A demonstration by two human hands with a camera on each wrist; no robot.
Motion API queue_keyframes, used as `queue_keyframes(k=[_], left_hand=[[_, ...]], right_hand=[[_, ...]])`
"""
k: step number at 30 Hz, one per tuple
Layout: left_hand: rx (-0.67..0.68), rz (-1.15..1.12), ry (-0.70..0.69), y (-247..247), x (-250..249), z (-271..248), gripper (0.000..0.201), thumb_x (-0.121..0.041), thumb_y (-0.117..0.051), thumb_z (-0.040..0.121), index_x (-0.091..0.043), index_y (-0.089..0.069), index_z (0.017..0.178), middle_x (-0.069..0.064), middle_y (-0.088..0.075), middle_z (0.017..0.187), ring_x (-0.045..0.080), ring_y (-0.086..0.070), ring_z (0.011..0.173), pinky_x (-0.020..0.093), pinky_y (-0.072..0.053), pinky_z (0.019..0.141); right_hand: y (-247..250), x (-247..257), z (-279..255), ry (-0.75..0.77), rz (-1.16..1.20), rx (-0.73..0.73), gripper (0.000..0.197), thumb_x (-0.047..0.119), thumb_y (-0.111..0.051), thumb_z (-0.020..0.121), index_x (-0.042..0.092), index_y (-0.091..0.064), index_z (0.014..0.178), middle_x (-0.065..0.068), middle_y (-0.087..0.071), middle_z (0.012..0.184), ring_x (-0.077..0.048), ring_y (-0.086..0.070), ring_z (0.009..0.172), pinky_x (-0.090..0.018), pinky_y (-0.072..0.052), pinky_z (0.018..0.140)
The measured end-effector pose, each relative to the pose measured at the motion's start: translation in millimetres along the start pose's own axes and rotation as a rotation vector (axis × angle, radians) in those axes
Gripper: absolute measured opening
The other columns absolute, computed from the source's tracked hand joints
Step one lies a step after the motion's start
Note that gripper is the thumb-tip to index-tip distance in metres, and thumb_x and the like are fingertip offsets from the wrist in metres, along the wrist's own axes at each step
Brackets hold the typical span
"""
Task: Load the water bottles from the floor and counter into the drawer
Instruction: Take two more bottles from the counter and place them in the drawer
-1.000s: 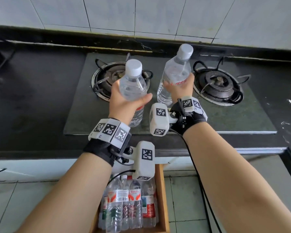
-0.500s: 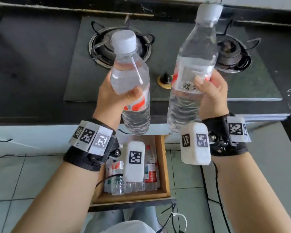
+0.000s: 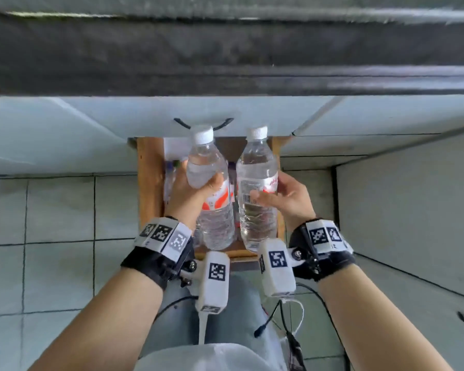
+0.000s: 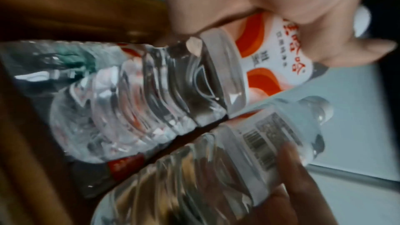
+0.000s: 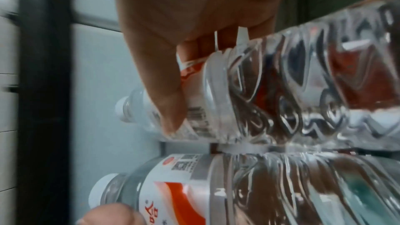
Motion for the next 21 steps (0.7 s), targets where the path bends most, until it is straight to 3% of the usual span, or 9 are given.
queue_keyframes(k=[4,7,9,11,13,15,18,21], left_hand=[[-0.037,0.172,0.164,5.7,64.1,36.2,0.085,-0.059,-0.065,0.063,-0.013,-0.044,0.131,0.012,-0.054,0.134,0.027,-0.051,0.124,0.047,-0.038,0.107],[-0.03,0.292,0.235,6.6,91.9,57.5,0.102,-0.073,-0.059,0.054,-0.019,-0.037,0.138,0.007,-0.049,0.141,0.027,-0.048,0.127,0.048,-0.039,0.107],[-0.052,0.308,0.298,8.3,110.5,67.6,0.095,-0.064,-0.061,0.066,-0.019,-0.028,0.143,0.005,-0.041,0.148,0.027,-0.043,0.133,0.04,-0.035,0.11],[-0.073,0.401,0.338,8.3,119.9,75.7,0.085,-0.054,-0.063,0.073,-0.012,-0.033,0.141,0.008,-0.045,0.143,0.027,-0.046,0.129,0.029,-0.037,0.102],[-0.072,0.694,0.32,8.3,118.4,83.1,0.074,-0.05,-0.064,0.072,-0.007,-0.047,0.13,0.013,-0.048,0.136,0.031,-0.047,0.124,0.034,-0.039,0.103],[-0.068,0.985,0.312,11.5,118.1,85.7,0.063,-0.04,-0.067,0.074,-0.006,-0.051,0.125,0.015,-0.036,0.139,0.033,-0.036,0.128,0.04,-0.032,0.109],[-0.047,1.102,0.236,10.5,111.9,83.9,0.061,-0.041,-0.073,0.069,-0.006,-0.055,0.115,0.014,-0.034,0.134,0.033,-0.035,0.125,0.04,-0.029,0.109],[-0.014,1.099,0.184,10.7,105.3,82.3,0.068,-0.039,-0.078,0.064,-0.008,-0.052,0.118,0.014,-0.038,0.131,0.032,-0.04,0.121,0.038,-0.031,0.106]], right_hand=[[0.8,-70.8,31.4,-0.187,-0.089,-0.066,0.026,0.02,-0.081,0.062,0.027,-0.067,0.083,0.008,-0.074,0.077,-0.014,-0.07,0.078,-0.035,-0.055,0.081],[-2.5,-103.6,48.0,-0.279,-0.122,-0.063,0.023,0.025,-0.079,0.066,0.026,-0.064,0.084,0.002,-0.072,0.085,-0.021,-0.07,0.085,-0.039,-0.056,0.084],[-6.5,-116.0,56.0,-0.314,-0.148,-0.064,0.022,0.028,-0.076,0.068,0.025,-0.063,0.086,0.002,-0.07,0.086,-0.021,-0.068,0.086,-0.035,-0.056,0.079],[-9.6,-124.2,63.2,-0.334,-0.221,-0.082,0.035,0.037,-0.075,0.067,0.022,-0.063,0.097,0.001,-0.069,0.09,-0.02,-0.067,0.087,-0.029,-0.054,0.074],[-14.2,-129.2,69.1,-0.354,-0.328,-0.08,0.059,0.051,-0.071,0.062,0.021,-0.06,0.111,0.0,-0.068,0.1,-0.02,-0.065,0.092,-0.033,-0.054,0.079],[-19.2,-132.0,71.7,-0.377,-0.417,-0.045,0.072,0.057,-0.068,0.063,0.021,-0.052,0.124,-0.003,-0.065,0.114,-0.022,-0.062,0.102,-0.036,-0.052,0.087],[-22.7,-130.4,71.0,-0.38,-0.441,-0.005,0.067,0.042,-0.067,0.075,0.017,-0.043,0.133,-0.006,-0.061,0.126,-0.023,-0.058,0.11,-0.032,-0.048,0.088],[-22.5,-130.8,69.2,-0.407,-0.445,0.009,0.069,0.036,-0.068,0.077,0.017,-0.04,0.136,-0.006,-0.059,0.128,-0.024,-0.057,0.115,-0.035,-0.047,0.094]])
Point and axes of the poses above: each hand's wrist, its own z-axis towards the middle knuckle, its own y-axis out of the back of the hand, x = y × z, the point moved 9 cm from there along z, towards the middle knuckle
